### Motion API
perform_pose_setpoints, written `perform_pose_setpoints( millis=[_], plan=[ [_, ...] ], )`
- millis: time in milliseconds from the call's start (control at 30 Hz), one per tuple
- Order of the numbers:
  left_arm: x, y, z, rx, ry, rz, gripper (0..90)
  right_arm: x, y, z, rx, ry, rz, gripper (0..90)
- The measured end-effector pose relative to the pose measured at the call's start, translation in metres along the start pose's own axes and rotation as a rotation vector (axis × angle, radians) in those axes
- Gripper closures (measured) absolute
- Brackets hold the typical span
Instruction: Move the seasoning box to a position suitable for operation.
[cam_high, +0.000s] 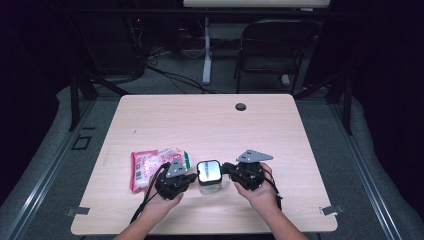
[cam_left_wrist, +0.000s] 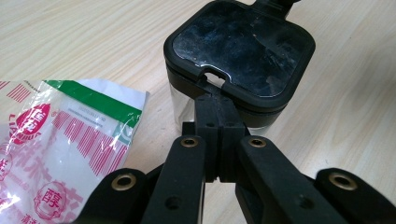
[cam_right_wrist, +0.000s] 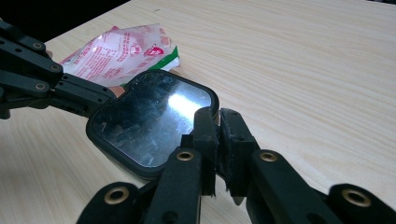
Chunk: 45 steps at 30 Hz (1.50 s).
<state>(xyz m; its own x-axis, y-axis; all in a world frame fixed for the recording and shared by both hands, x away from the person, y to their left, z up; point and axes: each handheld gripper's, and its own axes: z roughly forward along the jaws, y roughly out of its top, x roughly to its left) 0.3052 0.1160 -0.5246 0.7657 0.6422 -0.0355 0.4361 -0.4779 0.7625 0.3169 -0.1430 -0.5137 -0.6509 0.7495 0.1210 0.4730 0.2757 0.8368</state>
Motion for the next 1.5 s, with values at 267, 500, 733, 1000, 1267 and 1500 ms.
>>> perform_pose_setpoints(
  millis=[267,500,733,1000,1267,1500],
  plan=[
    [0.000,0.001,-0.002,-0.006,-0.001,0.001,90.0,0.000,-0.001,0.000,-0.004,-0.003,0.004,85.3],
    [0.000,0.001,-0.002,-0.012,-0.002,-0.009,90.0,0.000,-0.001,0.000,-0.002,-0.004,0.005,85.3],
    [0.000,0.003,-0.005,-0.022,-0.016,-0.020,90.0,0.000,-0.001,-0.001,-0.004,-0.006,0.002,85.2],
    [0.000,0.007,-0.008,-0.039,-0.021,-0.014,90.0,-0.001,-0.002,0.000,-0.009,-0.008,0.005,85.3],
    [-0.002,0.009,-0.011,-0.054,-0.020,-0.013,90.0,-0.001,-0.003,0.000,-0.013,-0.014,0.003,85.4],
    [-0.005,0.013,-0.012,-0.065,-0.030,-0.003,90.0,0.000,-0.004,-0.001,-0.023,-0.029,0.004,80.2]
  ],
)
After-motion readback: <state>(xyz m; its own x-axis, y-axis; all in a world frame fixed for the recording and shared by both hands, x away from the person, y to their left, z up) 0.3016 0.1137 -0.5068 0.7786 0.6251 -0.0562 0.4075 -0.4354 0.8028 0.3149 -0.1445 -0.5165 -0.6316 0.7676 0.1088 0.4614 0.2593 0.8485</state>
